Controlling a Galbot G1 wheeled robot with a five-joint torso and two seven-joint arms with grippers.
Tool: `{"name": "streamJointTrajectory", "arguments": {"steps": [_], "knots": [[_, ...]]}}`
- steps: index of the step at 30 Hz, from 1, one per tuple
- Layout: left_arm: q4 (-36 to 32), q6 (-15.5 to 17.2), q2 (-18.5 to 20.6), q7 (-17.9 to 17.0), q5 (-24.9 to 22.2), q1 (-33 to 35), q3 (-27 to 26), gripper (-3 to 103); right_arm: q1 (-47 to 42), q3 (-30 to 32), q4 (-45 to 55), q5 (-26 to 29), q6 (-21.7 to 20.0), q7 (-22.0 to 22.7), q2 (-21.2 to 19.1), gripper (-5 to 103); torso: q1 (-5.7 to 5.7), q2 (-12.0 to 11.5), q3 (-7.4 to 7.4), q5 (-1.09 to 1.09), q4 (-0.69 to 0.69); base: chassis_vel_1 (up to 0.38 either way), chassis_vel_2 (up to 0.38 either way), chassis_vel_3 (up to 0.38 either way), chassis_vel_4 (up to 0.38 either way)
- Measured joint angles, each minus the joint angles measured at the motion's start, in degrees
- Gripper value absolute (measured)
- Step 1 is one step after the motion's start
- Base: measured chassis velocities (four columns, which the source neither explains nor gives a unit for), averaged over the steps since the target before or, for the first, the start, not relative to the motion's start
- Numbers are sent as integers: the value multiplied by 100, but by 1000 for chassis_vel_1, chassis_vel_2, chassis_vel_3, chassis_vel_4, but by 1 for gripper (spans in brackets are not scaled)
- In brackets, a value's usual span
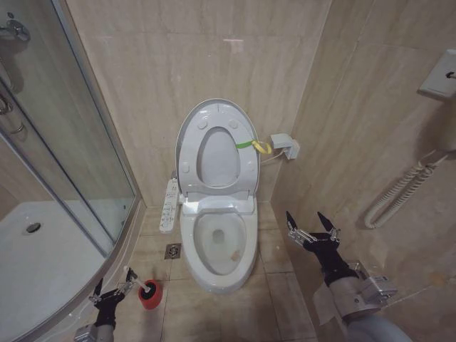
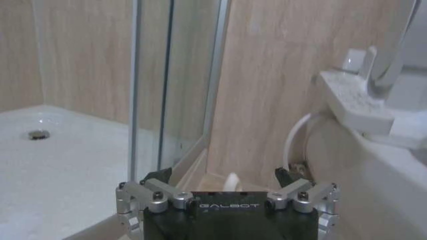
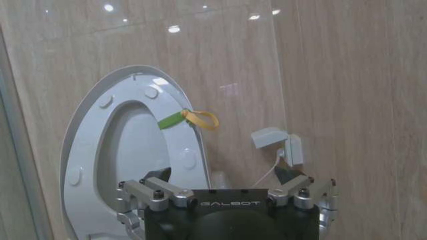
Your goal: Open the toilet lid, clean the toilet bowl with a toilet brush, close the toilet lid, and flush.
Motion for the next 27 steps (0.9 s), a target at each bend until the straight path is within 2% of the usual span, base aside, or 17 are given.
{"name": "streamJointTrajectory", "arguments": {"steps": [3, 11, 12, 17, 21, 22, 27], "knots": [[395, -11, 46, 52, 80, -248, 40, 100, 0, 0, 0, 0, 0, 0, 0, 100, 0, 0, 0, 0, 1, 0, 0, 0, 0], [917, -27, 102, 155, 108, -606, 184, 100, 0, 0, 0, 0, 0, 0, 0, 100, 0, 0, 0, 1, 1, 0, 0, 0, 0], [1075, -67, 104, 203, 127, -691, 212, 92, 0, 0, 0, 0, 0, 0, 0, 100, 0, 0, 0, 0, 0, 0, 0, 0, 0], [1465, -218, 105, 363, 170, -942, 301, 92, 0, 0, 0, 0, 0, 0, 0, 100, 0, 0, 0, 0, 0, 0, 0, 0, 0], [1532, -229, 111, 389, 171, -997, 342, 92, 0, 0, 0, 0, 0, 0, 0, 100, 0, 0, 0, 0, 0, 0, 0, 0, 0], [1600, -239, 120, 417, 174, -1059, 375, 85, 0, 0, 0, 0, 0, 0, 0, 100, 0, 0, 0, 0, 0, 0, 0, 0, 0], [1760, -258, 110, 448, 213, -1189, 436, 85, 0, 0, 0, 0, 0, 0, 0, 100, 0, 0, 0, 0, 0, 0, 0, 0, 0]]}}
